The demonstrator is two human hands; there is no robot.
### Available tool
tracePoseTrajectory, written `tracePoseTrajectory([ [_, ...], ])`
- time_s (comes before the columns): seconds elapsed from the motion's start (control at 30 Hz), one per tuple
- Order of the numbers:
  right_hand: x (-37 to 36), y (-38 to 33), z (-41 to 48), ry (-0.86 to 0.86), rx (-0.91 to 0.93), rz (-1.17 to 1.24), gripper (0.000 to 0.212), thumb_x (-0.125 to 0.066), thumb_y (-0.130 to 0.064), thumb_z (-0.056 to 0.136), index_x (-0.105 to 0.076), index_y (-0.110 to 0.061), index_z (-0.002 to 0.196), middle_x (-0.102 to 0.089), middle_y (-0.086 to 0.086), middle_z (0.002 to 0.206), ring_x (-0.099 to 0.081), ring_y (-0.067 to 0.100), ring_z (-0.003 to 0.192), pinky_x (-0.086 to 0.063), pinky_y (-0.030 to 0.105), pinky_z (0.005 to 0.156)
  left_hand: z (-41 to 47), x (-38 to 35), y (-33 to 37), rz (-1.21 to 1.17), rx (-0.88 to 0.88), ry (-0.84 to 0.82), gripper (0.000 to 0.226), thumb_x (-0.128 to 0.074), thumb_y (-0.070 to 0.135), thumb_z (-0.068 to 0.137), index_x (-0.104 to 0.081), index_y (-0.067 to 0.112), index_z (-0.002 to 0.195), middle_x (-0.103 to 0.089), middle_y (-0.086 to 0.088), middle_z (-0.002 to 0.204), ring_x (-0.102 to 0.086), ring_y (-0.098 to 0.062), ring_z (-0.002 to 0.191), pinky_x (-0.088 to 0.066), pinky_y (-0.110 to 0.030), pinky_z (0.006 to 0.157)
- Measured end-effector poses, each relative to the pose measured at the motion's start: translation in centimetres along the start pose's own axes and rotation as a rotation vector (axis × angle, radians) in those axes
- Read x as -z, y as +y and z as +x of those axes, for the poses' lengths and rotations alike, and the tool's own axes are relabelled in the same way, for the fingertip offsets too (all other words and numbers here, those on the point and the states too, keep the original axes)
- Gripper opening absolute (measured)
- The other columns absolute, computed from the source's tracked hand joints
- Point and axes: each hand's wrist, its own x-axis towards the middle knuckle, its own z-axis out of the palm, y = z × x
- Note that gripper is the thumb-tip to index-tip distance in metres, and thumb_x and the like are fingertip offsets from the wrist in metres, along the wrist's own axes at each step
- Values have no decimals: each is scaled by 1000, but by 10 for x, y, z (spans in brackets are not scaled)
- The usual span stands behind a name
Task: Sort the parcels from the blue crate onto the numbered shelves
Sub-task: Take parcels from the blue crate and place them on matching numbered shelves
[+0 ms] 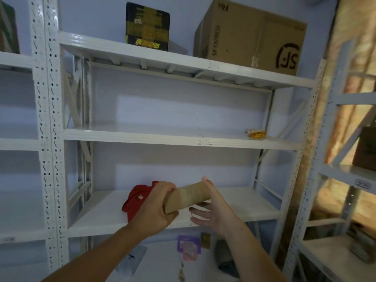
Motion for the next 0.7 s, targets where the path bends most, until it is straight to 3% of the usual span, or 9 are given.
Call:
tracePoseTrajectory([
  [0.13,15,11,-11,58,29,8,50,-75,-41,91,-55,-20,132,-57,16,122,-67,39,108,-62,45,87,-3,-4,7,177,-203,-131,71,-79,35,76,-41,38,135,-24,13,155,-31,-7,143,-43,-30,108],
  [0.23,32,19,-21,94,105,98,51,-74,-27,92,-53,-13,136,-61,18,123,-67,39,108,-62,46,88,-5,-19,10,70,-51,-192,86,-84,54,64,-33,46,132,-11,14,159,-16,-6,148,-31,-30,114],
  [0.3,42,21,-29,123,126,149,50,-73,-22,91,-51,-12,135,-62,20,123,-67,39,107,-62,48,90,-4,-26,13,-264,188,-189,98,-92,57,54,-33,46,131,-27,7,154,-36,-14,142,-44,-38,111],
  [0.37,49,20,-36,136,137,191,48,-74,-15,90,-51,-12,133,-61,21,124,-67,40,107,-62,49,89,1,-29,17,-610,400,-177,103,-95,59,45,-36,46,129,-45,1,143,-56,-18,127,-56,-39,96],
  [0.43,52,18,-43,141,154,203,46,-73,-10,90,-52,-12,130,-61,22,125,-67,42,108,-62,49,86,6,-28,23,-799,568,-197,95,-94,61,46,-47,40,127,-58,-3,133,-65,-22,117,-59,-43,92],
  [0.47,53,17,-45,145,161,202,45,-73,-8,90,-53,-12,129,-61,22,126,-67,42,109,-62,49,85,8,-29,26,-893,623,-222,84,-92,57,56,-52,34,127,-63,-8,130,-68,-26,114,-58,-49,92],
  [0.57,54,13,-48,123,207,188,48,-71,1,88,-54,-14,130,-64,21,128,-67,42,112,-61,52,89,16,-30,39,-1104,706,-227,50,-77,36,85,-56,20,127,-71,-14,122,-69,-37,111,-57,-60,89],
  [0.7,53,5,-50,101,250,60,58,-72,5,86,-53,-24,133,-72,14,121,-70,33,112,-59,49,94,24,-22,48,-1125,715,-111,46,-77,15,84,-57,17,125,-73,-19,116,-71,-41,105,-56,-63,88],
])
